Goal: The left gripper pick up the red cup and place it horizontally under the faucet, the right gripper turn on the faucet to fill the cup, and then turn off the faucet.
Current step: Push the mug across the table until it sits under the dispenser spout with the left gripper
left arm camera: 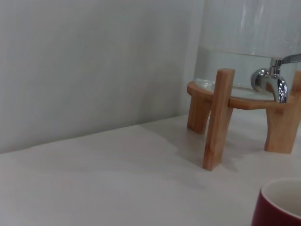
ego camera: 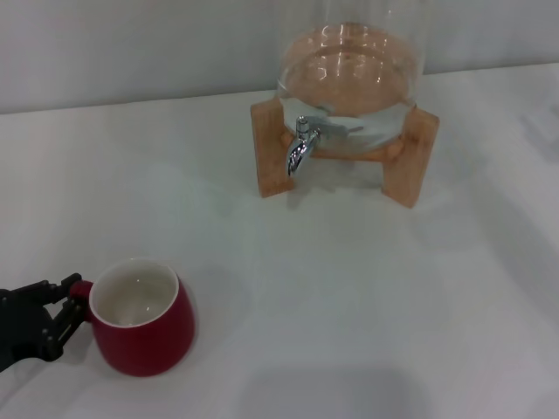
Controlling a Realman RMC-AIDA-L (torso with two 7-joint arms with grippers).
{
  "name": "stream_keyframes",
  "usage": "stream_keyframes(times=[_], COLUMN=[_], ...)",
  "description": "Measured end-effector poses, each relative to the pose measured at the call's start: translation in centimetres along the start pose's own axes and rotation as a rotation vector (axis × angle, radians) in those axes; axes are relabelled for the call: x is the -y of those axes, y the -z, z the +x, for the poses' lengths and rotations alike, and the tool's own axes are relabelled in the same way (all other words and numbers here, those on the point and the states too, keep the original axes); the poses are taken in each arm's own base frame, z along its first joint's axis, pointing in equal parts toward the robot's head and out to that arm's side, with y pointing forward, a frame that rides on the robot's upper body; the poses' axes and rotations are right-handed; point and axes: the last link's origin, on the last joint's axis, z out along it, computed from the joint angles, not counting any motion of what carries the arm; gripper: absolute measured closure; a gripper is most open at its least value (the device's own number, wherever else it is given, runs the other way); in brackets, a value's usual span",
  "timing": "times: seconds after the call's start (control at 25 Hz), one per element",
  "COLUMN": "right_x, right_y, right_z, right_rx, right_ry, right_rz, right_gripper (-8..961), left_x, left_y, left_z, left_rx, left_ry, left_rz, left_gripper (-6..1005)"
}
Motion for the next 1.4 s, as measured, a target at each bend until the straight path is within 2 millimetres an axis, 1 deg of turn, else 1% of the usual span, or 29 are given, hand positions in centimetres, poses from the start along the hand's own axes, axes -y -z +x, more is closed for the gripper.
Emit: stream_keyframes(times=[0.08, 0.28, 0.84, 0.96, 1.12, 1.4], right_x=[0.0, 0.0, 0.0, 0.0, 0.0, 0.0], right_y=[0.0, 0.0, 0.0, 0.0, 0.1, 0.1], right_z=[0.0, 0.0, 0.1, 0.2, 0.4, 0.3], right_rx=[0.001, 0.001, -0.001, -0.003, 0.0, 0.009], right_ry=[0.0, 0.0, -0.002, 0.001, -0.006, -0.006], right_rz=[0.0, -0.002, -0.002, -0.001, 0.002, 0.0], right_gripper=[322, 322, 322, 322, 322, 322], left_x=[0.0, 0.1, 0.3, 0.5, 0.1, 0.4], left_y=[0.0, 0.1, -0.2, -0.3, -0.8, -1.3], left_z=[0.0, 0.2, 1.2, 1.5, 1.6, 2.4], left_rx=[-0.002, -0.009, -0.045, -0.036, -0.029, -0.056], left_ry=[0.001, 0.0, -0.029, -0.083, -0.178, -0.269], left_rz=[0.002, 0.007, -0.003, -0.006, -0.03, -0.021], left_gripper=[805, 836, 836, 837, 836, 840])
